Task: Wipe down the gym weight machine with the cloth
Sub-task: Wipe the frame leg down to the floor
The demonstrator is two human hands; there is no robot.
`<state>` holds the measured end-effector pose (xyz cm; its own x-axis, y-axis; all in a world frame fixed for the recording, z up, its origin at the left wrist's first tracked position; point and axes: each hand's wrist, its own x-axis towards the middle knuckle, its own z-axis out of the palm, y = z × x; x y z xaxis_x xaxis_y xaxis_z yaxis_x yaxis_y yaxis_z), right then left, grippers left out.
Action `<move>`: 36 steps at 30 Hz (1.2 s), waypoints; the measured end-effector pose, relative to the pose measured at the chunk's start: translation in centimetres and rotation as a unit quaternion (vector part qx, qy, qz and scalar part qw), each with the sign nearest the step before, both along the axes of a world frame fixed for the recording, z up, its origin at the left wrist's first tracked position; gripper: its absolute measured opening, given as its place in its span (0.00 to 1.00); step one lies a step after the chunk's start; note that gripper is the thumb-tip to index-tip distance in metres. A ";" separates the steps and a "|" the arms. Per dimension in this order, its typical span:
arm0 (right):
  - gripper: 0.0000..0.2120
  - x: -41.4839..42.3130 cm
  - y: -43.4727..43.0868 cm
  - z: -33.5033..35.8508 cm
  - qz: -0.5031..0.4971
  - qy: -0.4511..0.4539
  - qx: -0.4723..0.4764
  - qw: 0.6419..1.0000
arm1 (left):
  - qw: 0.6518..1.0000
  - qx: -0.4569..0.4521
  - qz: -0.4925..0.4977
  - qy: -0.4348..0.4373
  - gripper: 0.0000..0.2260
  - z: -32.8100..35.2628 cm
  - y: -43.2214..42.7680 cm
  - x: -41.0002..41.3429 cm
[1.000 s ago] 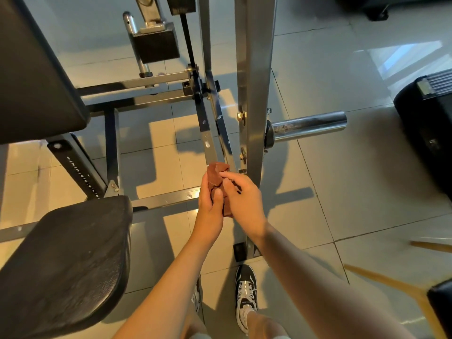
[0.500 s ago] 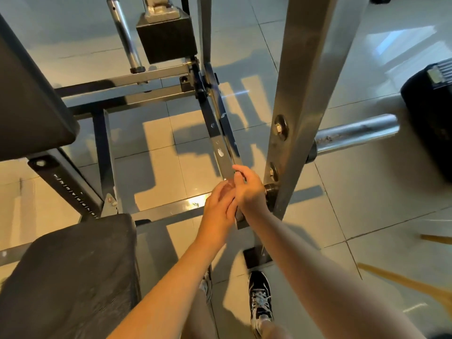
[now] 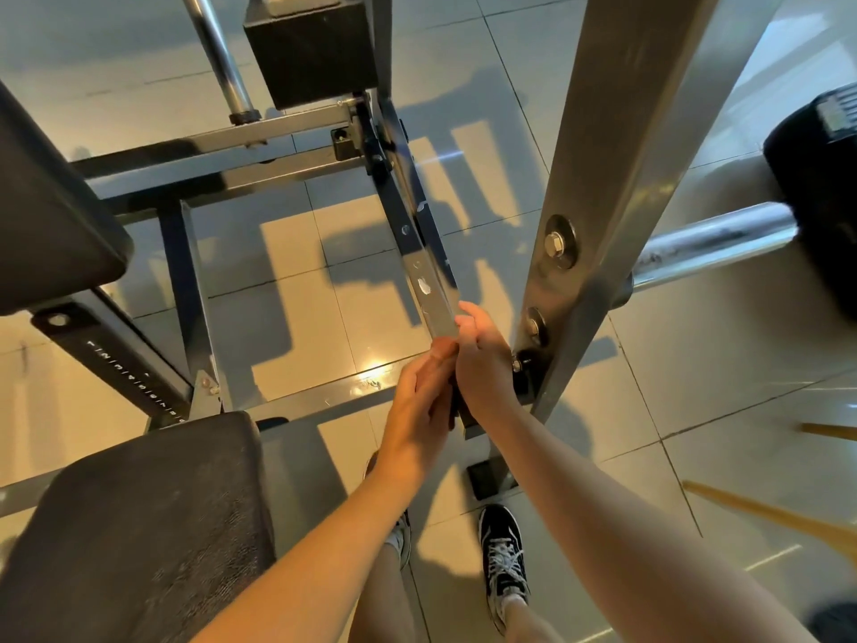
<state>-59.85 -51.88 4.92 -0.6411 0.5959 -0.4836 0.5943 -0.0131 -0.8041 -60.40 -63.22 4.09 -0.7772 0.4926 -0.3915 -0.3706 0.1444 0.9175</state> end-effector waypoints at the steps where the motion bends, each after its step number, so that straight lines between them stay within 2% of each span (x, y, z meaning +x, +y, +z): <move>1: 0.11 0.1 0.1 0.2 0.006 -0.002 -0.004 1.000 | 0.999 0.025 0.015 -0.027 0.11 -0.1 -0.1 0.3; 4: 0.15 -0.2 -0.1 -0.2 0.012 0.005 0.017 1.000 | 0.991 0.010 0.077 -0.112 0.17 -0.3 1.1 -0.9; 5: 0.17 -0.4 -0.2 -0.6 0.014 0.002 0.026 1.000 | 0.989 -0.005 0.096 -0.112 0.16 -1.1 1.6 -1.7; 6: 0.18 -0.6 -0.2 -1.1 0.017 0.001 0.033 0.999 | 0.991 -0.023 0.099 -0.090 0.15 -1.3 2.1 -2.7; 8: 0.17 -0.8 -0.4 -1.6 0.036 0.001 0.060 0.998 | 0.993 -0.098 0.058 0.020 0.16 -1.6 2.8 -4.3; 9: 0.17 -0.8 -0.5 -1.7 0.042 0.003 0.071 0.997 | 0.991 -0.123 0.039 0.041 0.16 -1.8 3.0 -5.0; 10: 0.17 -0.9 -0.4 -1.8 0.040 0.001 0.073 0.997 | 0.992 -0.118 0.031 0.023 0.16 -1.7 2.9 -5.3; 12: 0.15 -1.1 -0.2 -1.6 0.020 -0.004 0.041 0.999 | 0.995 -0.043 0.056 -0.066 0.17 -0.9 2.3 -4.7; 14: 0.15 -1.0 0.0 -1.3 0.000 -0.004 0.017 1.000 | 0.979 0.077 0.065 -0.177 0.20 -0.5 1.5 -3.6; 16: 0.16 -1.5 0.1 -1.1 0.000 -0.006 0.028 1.000 | 0.971 0.112 0.028 -0.208 0.16 -0.6 1.1 -3.1; 20: 0.17 -4.8 0.2 -1.8 0.044 -0.011 0.084 0.995 | 0.965 0.121 0.046 -0.228 0.14 -1.5 1.8 -6.2; 23: 0.15 -5.7 0.1 -2.4 0.041 0.006 0.107 0.993 | 0.985 0.047 0.059 -0.153 0.15 -2.1 2.8 -9.8; 26: 0.12 -5.3 0.1 -2.6 0.040 -0.003 0.114 0.993 | 0.998 -0.049 0.016 0.021 0.11 -3.0 2.9 -10.6; 29: 0.13 -5.0 0.3 -2.5 0.020 -0.007 0.097 0.995 | 0.986 -0.089 -0.033 0.136 0.13 -4.2 1.9 -8.5; 32: 0.11 -4.9 0.4 -2.5 -0.027 -0.006 0.066 0.997 | 0.951 -0.135 -0.094 0.263 0.16 -5.0 0.7 -7.2; 34: 0.12 -4.9 0.5 -2.6 -0.012 -0.002 0.070 0.997 | 0.945 -0.145 -0.108 0.274 0.16 -5.0 0.8 -8.3; 36: 0.14 -5.2 0.7 -2.8 0.027 -0.009 0.085 0.996 | 0.964 -0.139 -0.093 0.207 0.14 -4.4 1.7 -10.3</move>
<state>-65.07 -51.22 2.11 -0.6666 0.6351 -0.3903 0.6051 0.1553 -0.7808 -70.68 -61.51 -0.32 -0.8039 0.5588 -0.2035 0.0749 0.4346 0.8975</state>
